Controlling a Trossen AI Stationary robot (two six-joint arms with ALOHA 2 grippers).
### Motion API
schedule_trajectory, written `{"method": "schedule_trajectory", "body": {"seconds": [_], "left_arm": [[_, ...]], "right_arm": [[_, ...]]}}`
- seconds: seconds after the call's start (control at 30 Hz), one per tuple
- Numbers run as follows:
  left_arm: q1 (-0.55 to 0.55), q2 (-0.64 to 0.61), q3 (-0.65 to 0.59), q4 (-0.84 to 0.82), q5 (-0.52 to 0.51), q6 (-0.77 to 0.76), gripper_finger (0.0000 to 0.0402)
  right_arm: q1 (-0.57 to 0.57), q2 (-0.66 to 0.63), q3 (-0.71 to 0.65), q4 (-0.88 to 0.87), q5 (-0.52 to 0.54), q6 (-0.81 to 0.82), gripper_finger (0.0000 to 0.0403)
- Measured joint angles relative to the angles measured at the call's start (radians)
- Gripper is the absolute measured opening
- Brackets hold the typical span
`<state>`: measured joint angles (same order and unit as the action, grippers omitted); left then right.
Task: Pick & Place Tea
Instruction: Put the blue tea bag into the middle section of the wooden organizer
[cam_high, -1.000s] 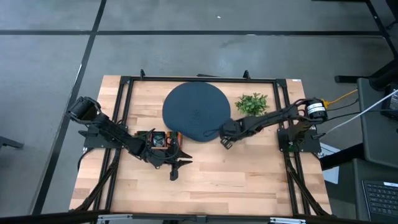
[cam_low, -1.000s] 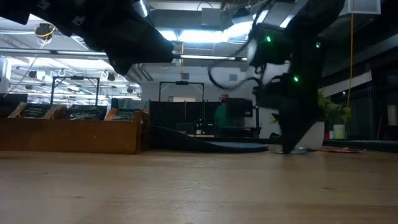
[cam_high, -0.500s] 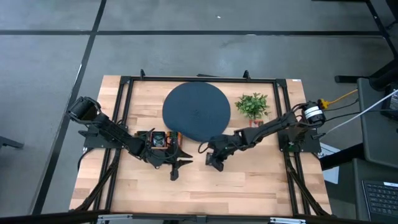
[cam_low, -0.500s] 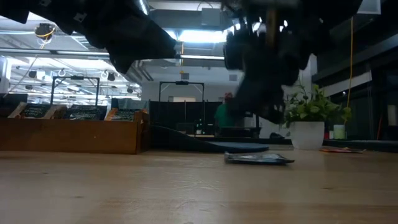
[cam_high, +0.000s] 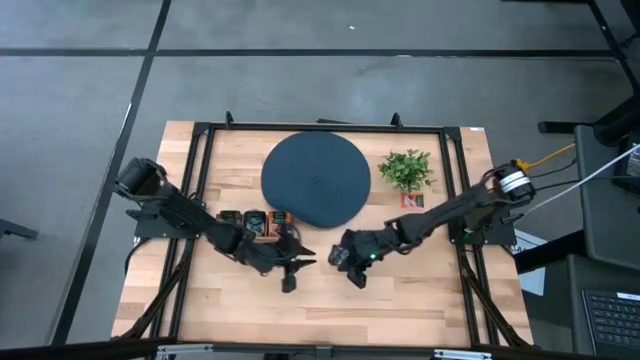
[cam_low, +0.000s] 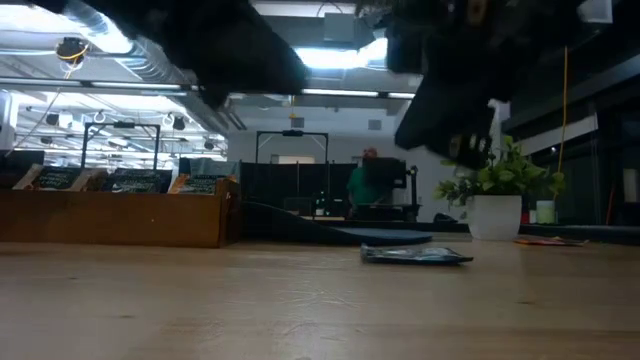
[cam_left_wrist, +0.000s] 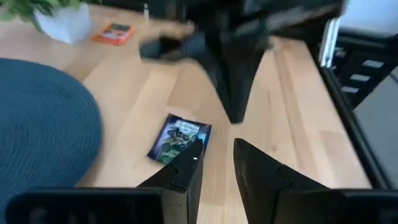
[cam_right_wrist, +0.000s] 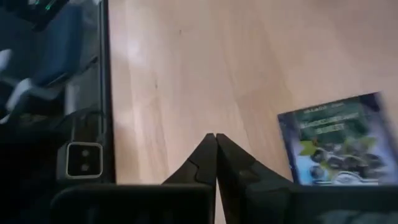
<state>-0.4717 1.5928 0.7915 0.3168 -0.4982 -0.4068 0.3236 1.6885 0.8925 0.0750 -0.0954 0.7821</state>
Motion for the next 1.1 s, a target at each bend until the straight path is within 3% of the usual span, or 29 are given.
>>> {"method": "schedule_trajectory", "body": {"seconds": [0.2,0.33,0.57,0.73,0.87,1.1], "left_arm": [[0.04,0.178,0.111,-0.008,0.084,0.013,0.0086],[0.076,0.281,0.181,-0.009,0.102,0.026,0.0086],[0.133,0.406,0.278,-0.036,0.219,0.026,0.0086],[0.147,0.437,0.31,-0.154,0.224,-0.006,0.0086],[0.147,0.438,0.31,-0.202,0.19,-0.027,0.0086],[0.154,0.438,0.311,-0.224,0.175,-0.045,0.0086]], "right_arm": [[0.085,-0.103,0.002,-0.183,0.263,0.063,0.0011],[0.12,-0.116,0.002,-0.289,0.362,0.144,0.0019],[0.133,-0.081,0.002,-0.423,0.371,0.21,0.0022],[0.132,-0.011,0.002,-0.406,0.353,0.215,0.0031],[0.114,0.056,0.002,-0.395,0.305,0.247,0.0076],[0.087,0.097,0.004,-0.33,0.28,0.259,0.0196]]}}
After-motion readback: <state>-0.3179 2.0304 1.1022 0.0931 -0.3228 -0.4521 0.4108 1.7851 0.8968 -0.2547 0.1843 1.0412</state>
